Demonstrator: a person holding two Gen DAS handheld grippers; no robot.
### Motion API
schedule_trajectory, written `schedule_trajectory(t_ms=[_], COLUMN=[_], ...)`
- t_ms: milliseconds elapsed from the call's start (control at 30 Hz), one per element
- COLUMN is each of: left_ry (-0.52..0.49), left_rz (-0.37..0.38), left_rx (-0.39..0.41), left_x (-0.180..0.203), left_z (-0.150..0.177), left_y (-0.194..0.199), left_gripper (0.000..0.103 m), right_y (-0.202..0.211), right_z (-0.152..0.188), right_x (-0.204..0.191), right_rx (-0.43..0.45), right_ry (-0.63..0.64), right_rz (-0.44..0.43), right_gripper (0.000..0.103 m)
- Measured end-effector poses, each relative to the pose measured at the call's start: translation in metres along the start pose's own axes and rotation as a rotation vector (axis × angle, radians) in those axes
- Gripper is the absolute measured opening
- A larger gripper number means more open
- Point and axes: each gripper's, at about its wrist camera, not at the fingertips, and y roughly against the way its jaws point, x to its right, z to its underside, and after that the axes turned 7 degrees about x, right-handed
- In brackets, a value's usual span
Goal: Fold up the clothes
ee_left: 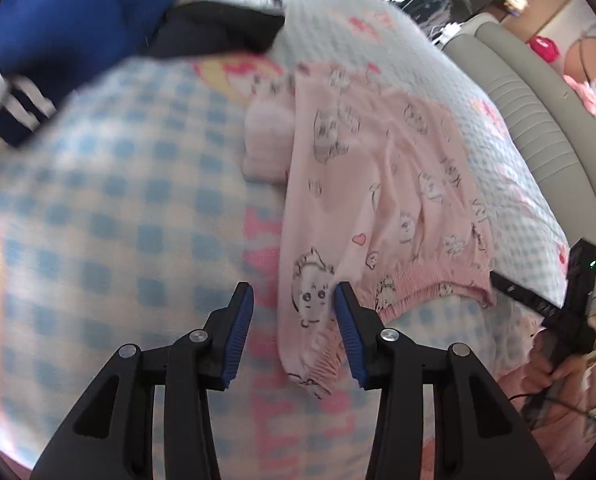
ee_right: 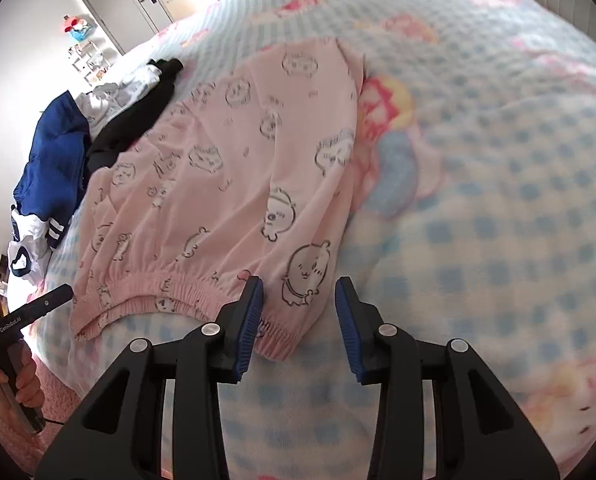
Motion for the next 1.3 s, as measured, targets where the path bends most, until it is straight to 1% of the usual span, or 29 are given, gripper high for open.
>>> schedule_trajectory(t_ms=[33, 67, 133, 167, 200, 233, 333, 367, 433, 500, 600, 700, 767, 833, 867, 933, 967, 1000, 1033, 1067, 1100, 1133, 1167, 1200, 1233, 1267, 1300], left_ry=[-0.001, -0.006, -0.017, -0.016, 0.008, 0.037, 0.143, 0.177, 0.212, 0.241, 0.223, 0.224, 0.225, 0.221, 0.215, 0.168, 0.142, 0.120, 0.111, 0.104, 0.102, 0.101, 0.096, 0.078, 0.052, 0.039, 0.070], left_rz=[-0.029, -0.062, -0.129, -0.149, -0.126, -0.094, 0.044, 0.088, 0.139, 0.185, 0.204, 0.227, 0.215, 0.199, 0.189, 0.157, 0.138, 0.121, 0.112, 0.103, 0.093, 0.082, 0.066, 0.026, -0.025, -0.057, -0.030], left_rx=[-0.015, -0.015, -0.015, -0.015, -0.016, -0.015, -0.012, -0.015, -0.033, -0.050, -0.051, -0.056, -0.090, -0.107, -0.111, -0.106, -0.102, -0.094, -0.078, -0.057, -0.023, 0.011, 0.043, 0.063, 0.068, 0.067, 0.049], left_x=[-0.001, -0.002, -0.005, -0.007, -0.012, -0.016, -0.028, -0.031, -0.032, -0.032, -0.027, -0.027, -0.027, -0.024, -0.020, -0.009, -0.004, 0.001, 0.004, 0.006, 0.007, 0.009, 0.010, 0.011, 0.011, 0.009, 0.000], left_z=[0.002, 0.005, 0.010, 0.012, 0.013, 0.012, 0.010, 0.010, 0.012, 0.014, 0.016, 0.017, 0.018, 0.017, 0.017, 0.014, 0.012, 0.010, 0.008, 0.007, 0.005, 0.003, 0.002, 0.001, 0.001, 0.001, 0.002], left_y=[-0.005, -0.004, -0.003, -0.002, 0.000, 0.002, 0.005, 0.004, -0.001, -0.006, -0.006, -0.008, -0.016, -0.020, -0.022, -0.024, -0.026, -0.026, -0.023, -0.019, -0.011, -0.003, 0.005, 0.012, 0.016, 0.018, 0.017], left_gripper=[0.039, 0.029, 0.024, 0.024, 0.024, 0.023, 0.025, 0.029, 0.029, 0.027, 0.027, 0.031, 0.046, 0.053, 0.057, 0.061, 0.055, 0.043, 0.013, 0.007, 0.007, 0.006, 0.006, 0.006, 0.006, 0.006, 0.006], right_y=[-0.007, -0.009, -0.008, -0.005, -0.002, 0.001, 0.003, 0.002, 0.001, -0.001, -0.003, -0.005, -0.006, -0.010, -0.016, -0.027, -0.030, -0.034, -0.034, -0.032, -0.028, -0.021, -0.014, -0.005, 0.005, 0.012, 0.017], right_z=[0.005, 0.011, 0.021, 0.022, 0.023, 0.022, 0.020, 0.020, 0.020, 0.020, 0.019, 0.019, 0.019, 0.019, 0.019, 0.018, 0.018, 0.018, 0.018, 0.018, 0.017, 0.016, 0.015, 0.015, 0.015, 0.015, 0.017], right_x=[0.000, -0.002, -0.002, 0.000, 0.003, 0.006, 0.011, 0.011, 0.013, 0.014, 0.016, 0.017, 0.019, 0.018, 0.017, 0.015, 0.014, 0.013, 0.010, 0.007, 0.004, 0.003, 0.002, 0.003, 0.001, -0.001, 0.003], right_rx=[-0.023, -0.032, -0.033, -0.033, -0.032, -0.029, -0.030, -0.031, -0.033, -0.036, -0.039, -0.043, -0.044, -0.048, -0.056, -0.071, -0.070, -0.068, -0.065, -0.059, -0.045, -0.027, -0.007, 0.019, 0.048, 0.072, 0.080], right_ry=[0.005, 0.018, 0.049, 0.052, 0.051, 0.033, -0.003, -0.013, -0.034, -0.054, -0.085, -0.116, -0.132, -0.118, -0.118, -0.120, -0.126, -0.129, -0.120, -0.107, -0.093, -0.078, -0.064, -0.051, -0.022, 0.028, 0.057], right_rz=[0.024, 0.046, 0.085, 0.097, 0.104, 0.093, 0.037, 0.016, -0.026, -0.068, -0.132, -0.195, -0.230, -0.183, -0.162, -0.123, -0.121, -0.117, -0.108, -0.098, -0.083, -0.059, -0.033, 0.011, 0.094, 0.174, 0.209], right_gripper=[0.038, 0.038, 0.036, 0.036, 0.036, 0.036, 0.036, 0.039, 0.039, 0.039, 0.039, 0.039, 0.039, 0.040, 0.044, 0.047, 0.049, 0.049, 0.048, 0.035, 0.021, 0.018, 0.012, 0.008, 0.006, 0.006, 0.006])
